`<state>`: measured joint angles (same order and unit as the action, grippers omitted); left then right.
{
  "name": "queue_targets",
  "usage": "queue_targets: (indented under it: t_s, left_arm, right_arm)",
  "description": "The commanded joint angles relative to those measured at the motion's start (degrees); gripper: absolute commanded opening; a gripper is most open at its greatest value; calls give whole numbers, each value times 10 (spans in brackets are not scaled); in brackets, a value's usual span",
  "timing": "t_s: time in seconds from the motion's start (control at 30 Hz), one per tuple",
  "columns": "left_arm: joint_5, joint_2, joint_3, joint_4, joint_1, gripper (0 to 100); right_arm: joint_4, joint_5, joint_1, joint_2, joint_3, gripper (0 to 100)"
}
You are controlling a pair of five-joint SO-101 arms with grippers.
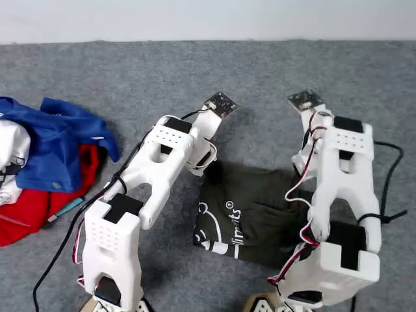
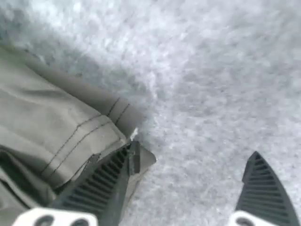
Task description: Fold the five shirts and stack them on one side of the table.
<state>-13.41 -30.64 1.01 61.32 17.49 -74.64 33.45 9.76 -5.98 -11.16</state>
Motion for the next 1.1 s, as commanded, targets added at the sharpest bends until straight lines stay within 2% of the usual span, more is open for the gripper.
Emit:
queue_targets:
  t_s: [0.0, 0.17, 0.3, 0.6, 0.77, 1.07]
  left_arm:
    - [7, 25, 0, -11, -1, 318]
    - [7, 25, 0, -11, -1, 318]
    - [7, 25, 0, -11, -1, 318]
    - [7, 25, 0, -11, -1, 318]
    - [7, 25, 0, -11, -1, 318]
    - [7, 25, 0, -11, -1, 318]
  right_arm:
    - [-83, -21, -49, 43, 42, 339]
    - [-138, -63, -182, 87, 34, 339]
    - [-88, -62, -241, 78, -14, 339]
    - [-51, -62, -286, 24, -99, 338]
    - [-25, -59, -284, 12, -123, 338]
    - [-46, -30, -283, 52, -198, 338]
